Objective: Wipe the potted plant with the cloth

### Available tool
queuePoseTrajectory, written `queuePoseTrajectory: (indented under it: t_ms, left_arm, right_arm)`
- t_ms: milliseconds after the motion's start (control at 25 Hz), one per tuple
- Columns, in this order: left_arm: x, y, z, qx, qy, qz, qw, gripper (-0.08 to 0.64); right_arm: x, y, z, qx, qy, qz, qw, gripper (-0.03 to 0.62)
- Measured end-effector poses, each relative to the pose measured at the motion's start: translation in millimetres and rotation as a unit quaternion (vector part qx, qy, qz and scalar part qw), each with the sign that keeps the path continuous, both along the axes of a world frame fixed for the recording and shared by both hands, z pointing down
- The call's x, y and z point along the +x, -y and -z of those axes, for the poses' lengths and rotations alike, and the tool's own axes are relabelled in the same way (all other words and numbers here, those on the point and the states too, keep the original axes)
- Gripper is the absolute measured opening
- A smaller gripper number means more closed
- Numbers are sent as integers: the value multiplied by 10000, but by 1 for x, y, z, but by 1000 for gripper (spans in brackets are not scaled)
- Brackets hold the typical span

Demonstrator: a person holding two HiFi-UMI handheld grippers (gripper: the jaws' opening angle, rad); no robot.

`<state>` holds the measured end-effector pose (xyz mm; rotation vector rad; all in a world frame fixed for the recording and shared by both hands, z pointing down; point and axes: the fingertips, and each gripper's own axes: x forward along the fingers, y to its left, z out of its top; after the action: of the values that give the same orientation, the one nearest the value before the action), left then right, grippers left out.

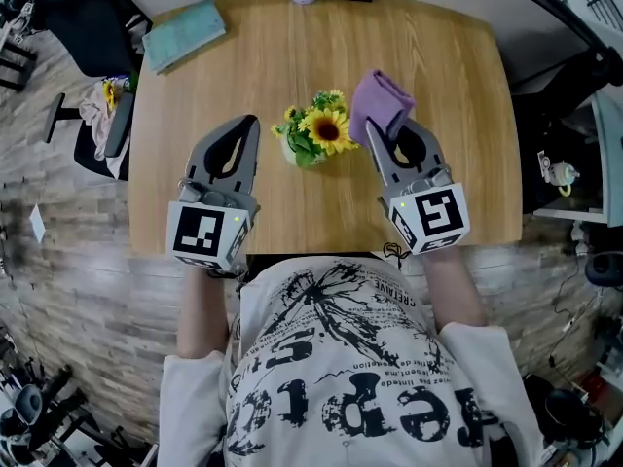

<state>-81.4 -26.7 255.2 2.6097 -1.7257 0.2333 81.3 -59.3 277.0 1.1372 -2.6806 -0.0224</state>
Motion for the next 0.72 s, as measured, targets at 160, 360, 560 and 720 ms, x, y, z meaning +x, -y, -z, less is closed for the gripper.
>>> queuePoseTrajectory:
  t_ms: [160, 360, 560, 720]
  left_arm:
    - [0, 0, 3, 71, -51, 19, 10000, 3]
    - [-5, 2, 2, 41, -91, 72, 9999, 3]
    - [-8, 7, 1, 23, -124, 93, 9999, 3]
    - [-9, 10, 3, 55, -125, 151, 9998, 3]
  right_arm:
    - [5, 0, -2, 50, -71, -82, 9999, 63]
    - [7, 1, -5, 63, -142, -161, 9997, 60]
    - [7, 2, -5, 43, -123, -186, 9997, 60]
    - [8, 4, -5, 57, -105, -271, 9996, 60]
